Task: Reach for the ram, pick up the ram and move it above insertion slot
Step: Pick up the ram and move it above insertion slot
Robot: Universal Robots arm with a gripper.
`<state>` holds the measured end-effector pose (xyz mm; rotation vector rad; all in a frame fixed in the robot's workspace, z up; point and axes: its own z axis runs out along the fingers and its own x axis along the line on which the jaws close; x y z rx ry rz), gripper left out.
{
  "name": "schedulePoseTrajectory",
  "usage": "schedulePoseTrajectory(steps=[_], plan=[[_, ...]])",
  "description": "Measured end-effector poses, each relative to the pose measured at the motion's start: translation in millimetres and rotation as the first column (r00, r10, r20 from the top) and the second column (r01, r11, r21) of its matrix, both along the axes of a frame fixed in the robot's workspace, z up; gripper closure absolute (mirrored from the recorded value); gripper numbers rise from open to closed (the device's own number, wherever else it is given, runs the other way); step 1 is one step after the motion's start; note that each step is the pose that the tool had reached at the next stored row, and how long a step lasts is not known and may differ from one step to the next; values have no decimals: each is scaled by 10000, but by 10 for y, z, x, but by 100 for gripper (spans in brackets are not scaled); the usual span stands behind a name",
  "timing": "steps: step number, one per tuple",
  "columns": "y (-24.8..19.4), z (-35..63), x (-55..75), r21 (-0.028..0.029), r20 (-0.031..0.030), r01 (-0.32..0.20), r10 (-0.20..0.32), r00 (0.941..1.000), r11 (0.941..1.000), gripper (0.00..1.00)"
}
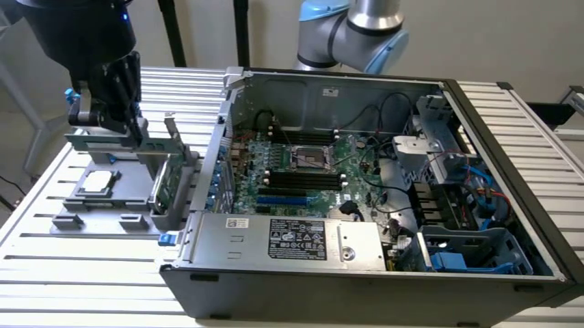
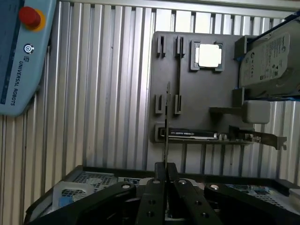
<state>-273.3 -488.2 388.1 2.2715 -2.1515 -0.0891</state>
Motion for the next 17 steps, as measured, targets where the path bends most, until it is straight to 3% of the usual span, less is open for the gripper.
schedulePoseTrajectory(steps=[3, 6, 14, 17], plan=[[0, 54, 138, 54, -3, 2, -2, 10000, 10000, 87], [0, 68, 274, 148, -2, 0, 0, 10000, 9999, 87], [0, 70, 638, 544, -3, 0, 0, 10000, 9985, 87], [0, 70, 774, 641, -3, 1, -1, 10000, 9979, 87]])
